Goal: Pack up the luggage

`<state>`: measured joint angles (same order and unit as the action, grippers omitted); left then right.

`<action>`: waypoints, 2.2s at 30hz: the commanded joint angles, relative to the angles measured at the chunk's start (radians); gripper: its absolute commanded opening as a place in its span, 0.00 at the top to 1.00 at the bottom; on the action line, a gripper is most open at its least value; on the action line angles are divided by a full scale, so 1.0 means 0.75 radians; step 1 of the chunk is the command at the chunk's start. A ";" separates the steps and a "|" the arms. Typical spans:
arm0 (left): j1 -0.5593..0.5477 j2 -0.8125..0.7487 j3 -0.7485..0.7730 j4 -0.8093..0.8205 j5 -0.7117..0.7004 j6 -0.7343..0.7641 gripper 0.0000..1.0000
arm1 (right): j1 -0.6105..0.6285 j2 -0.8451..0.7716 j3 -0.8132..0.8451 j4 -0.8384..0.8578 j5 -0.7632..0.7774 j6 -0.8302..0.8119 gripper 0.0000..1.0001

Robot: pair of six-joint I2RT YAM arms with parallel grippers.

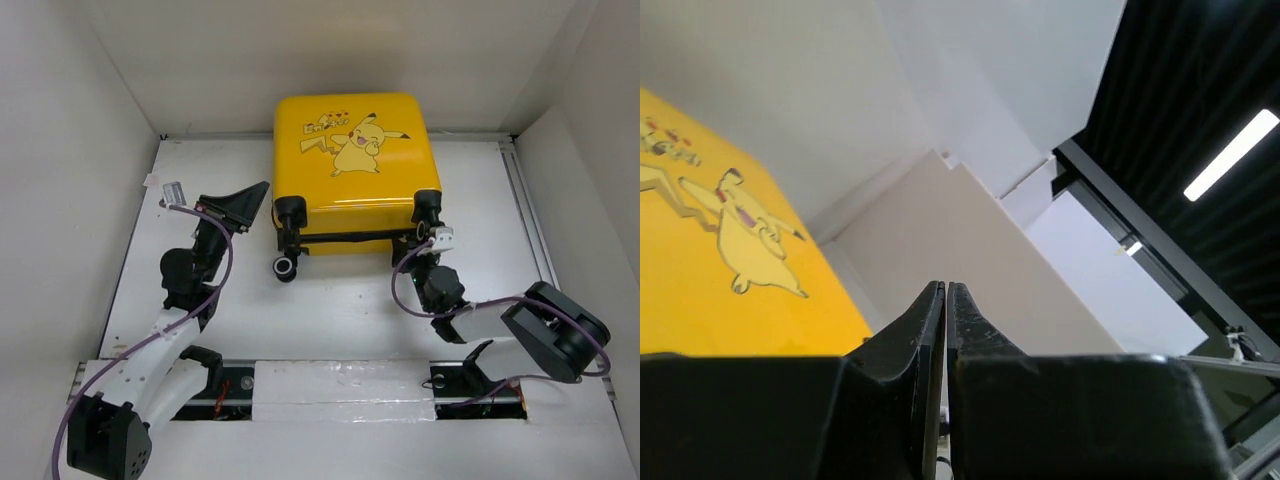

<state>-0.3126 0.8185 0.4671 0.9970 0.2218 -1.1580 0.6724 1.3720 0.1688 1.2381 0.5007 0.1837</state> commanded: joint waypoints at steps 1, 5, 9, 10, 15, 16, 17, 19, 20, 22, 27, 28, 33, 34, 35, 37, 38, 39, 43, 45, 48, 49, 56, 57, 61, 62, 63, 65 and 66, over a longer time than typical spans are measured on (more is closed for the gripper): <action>-0.002 -0.003 0.023 0.105 0.038 -0.025 1.00 | -0.054 0.054 0.067 0.212 -0.013 -0.032 0.53; -0.002 -0.003 0.023 0.104 0.038 -0.013 1.00 | -0.066 0.081 -0.032 0.288 -0.025 0.064 0.59; -0.002 0.009 0.023 0.053 0.025 0.022 1.00 | -0.066 0.171 -0.059 0.368 0.003 0.119 0.52; -0.002 0.009 0.023 0.009 0.025 0.034 1.00 | -0.066 0.199 -0.059 0.400 -0.015 0.119 0.46; -0.002 0.054 0.036 -0.184 -0.001 0.159 1.00 | -0.140 0.306 -0.031 0.548 -0.111 0.107 0.55; -0.002 0.054 0.036 -0.210 -0.001 0.180 0.97 | -0.156 0.306 -0.017 0.548 -0.123 0.091 0.56; -0.002 0.070 0.036 -0.249 -0.001 0.196 0.91 | -0.156 0.306 -0.004 0.548 -0.142 0.091 0.56; -0.002 0.087 0.036 -0.278 -0.016 0.243 0.71 | -0.168 0.306 -0.004 0.585 -0.154 0.076 0.54; -0.002 0.107 0.036 -0.327 -0.016 0.265 0.60 | -0.168 0.306 -0.004 0.585 -0.168 0.062 0.51; -0.086 0.107 0.048 -0.396 -0.091 0.323 0.34 | -0.168 0.249 -0.016 0.585 -0.169 0.044 0.45; -0.223 0.095 0.028 -0.546 -0.373 0.496 0.12 | -0.144 0.061 -0.088 0.468 -0.183 -0.010 0.45; -0.238 0.083 0.009 -0.546 -0.373 0.497 0.12 | -0.144 0.004 -0.088 0.430 -0.183 -0.010 0.46; -0.238 0.134 -0.003 -0.558 -0.357 0.540 0.11 | -0.176 -0.052 -0.039 0.327 -0.213 -0.083 0.49; -0.238 0.148 -0.003 -0.558 -0.345 0.552 0.11 | -0.189 -0.032 -0.019 0.349 -0.226 -0.083 0.50; -0.238 0.166 0.009 -0.546 -0.329 0.552 0.12 | -0.189 -0.003 -0.004 0.370 -0.238 -0.100 0.53; -0.238 0.216 0.009 -0.534 -0.284 0.552 0.13 | -0.219 0.009 0.018 0.386 -0.262 -0.100 0.53; -0.238 0.228 0.021 -0.534 -0.284 0.552 0.13 | -0.219 0.009 0.032 0.366 -0.263 -0.100 0.54; -0.238 0.228 0.021 -0.515 -0.269 0.566 0.15 | -0.219 0.022 0.033 0.366 -0.263 -0.086 0.56; -0.238 0.267 0.009 -0.458 -0.216 0.566 0.26 | -0.219 0.038 0.020 0.386 -0.291 -0.071 0.82; -0.238 0.279 0.009 -0.440 -0.202 0.566 0.35 | -0.219 0.056 0.020 0.423 -0.326 -0.059 0.97; -0.238 0.306 0.009 -0.407 -0.169 0.540 0.44 | -0.167 0.116 0.020 0.499 -0.340 -0.047 1.00; -0.238 0.306 0.009 -0.387 -0.147 0.540 0.48 | -0.146 0.130 0.006 0.519 -0.322 -0.030 1.00; -0.238 0.332 0.009 -0.319 -0.095 0.497 0.91 | 0.112 0.326 0.024 0.672 -0.173 -0.018 1.00; -0.238 0.332 0.021 -0.319 -0.095 0.497 0.93 | 0.112 0.361 0.037 0.689 -0.173 -0.018 1.00; -0.238 0.332 0.021 -0.319 -0.071 0.482 1.00 | 0.112 0.337 0.019 0.703 -0.130 -0.018 1.00; -0.238 0.314 0.005 -0.319 -0.087 0.482 1.00 | 0.112 0.314 -0.008 0.679 -0.069 -0.018 1.00; -0.238 0.314 0.005 -0.319 -0.087 0.482 1.00 | 0.112 0.290 -0.020 0.655 -0.034 -0.018 0.92; -0.238 0.273 -0.007 -0.333 -0.136 0.482 0.94 | 0.084 0.206 -0.021 0.497 0.038 0.025 0.76; -0.238 0.273 -0.007 -0.360 -0.148 0.495 0.87 | 0.071 0.175 -0.021 0.434 0.038 0.057 0.57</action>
<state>-0.4755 1.0561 0.4644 0.6315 0.0547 -0.8036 0.7460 1.5696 0.1551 1.2972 0.4385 0.1825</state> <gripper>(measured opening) 0.374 0.347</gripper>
